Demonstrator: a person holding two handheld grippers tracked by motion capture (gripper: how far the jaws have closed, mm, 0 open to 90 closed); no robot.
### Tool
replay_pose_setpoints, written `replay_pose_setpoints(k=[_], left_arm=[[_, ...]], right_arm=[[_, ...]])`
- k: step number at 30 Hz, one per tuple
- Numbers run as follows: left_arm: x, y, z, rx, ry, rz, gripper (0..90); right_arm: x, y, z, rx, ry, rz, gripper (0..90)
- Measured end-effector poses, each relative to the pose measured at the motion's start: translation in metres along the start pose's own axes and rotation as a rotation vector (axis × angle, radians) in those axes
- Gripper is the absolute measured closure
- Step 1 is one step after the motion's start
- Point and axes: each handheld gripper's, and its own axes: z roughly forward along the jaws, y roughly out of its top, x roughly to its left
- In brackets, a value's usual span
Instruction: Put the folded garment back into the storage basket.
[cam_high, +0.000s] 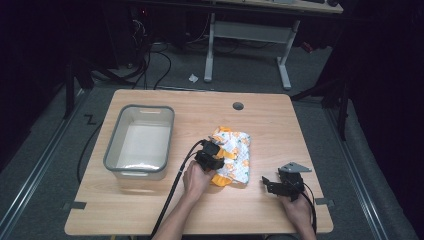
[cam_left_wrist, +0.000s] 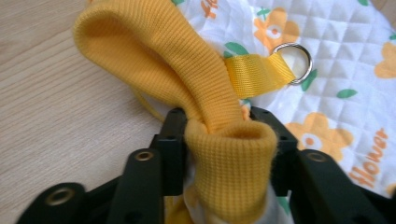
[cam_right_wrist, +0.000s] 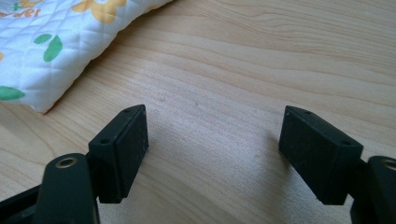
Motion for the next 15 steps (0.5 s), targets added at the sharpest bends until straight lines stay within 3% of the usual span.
replay_pose_setpoints(k=[3, 7, 9, 15], left_arm=[[0.0009, 0.0003, 0.0005, -0.008, -0.020, 0.002, 65.5], [0.0042, -0.0001, 0.0002, -0.006, -0.061, -0.031, 72.6], [0.0074, -0.0012, 0.0002, -0.019, -0.090, -0.062, 73.4], [0.0101, -0.0019, -0.0073, -0.061, -0.139, -0.075, 75.5]], right_arm=[[0.0000, 0.0000, 0.0000, 0.000, 0.001, 0.000, 24.3], [0.0001, 0.0000, 0.0000, 0.000, 0.000, 0.001, 24.3], [0.0001, 0.0000, 0.0000, 0.000, 0.000, 0.001, 24.3], [0.0001, 0.0000, 0.0000, 0.000, 0.000, 0.001, 24.3]])
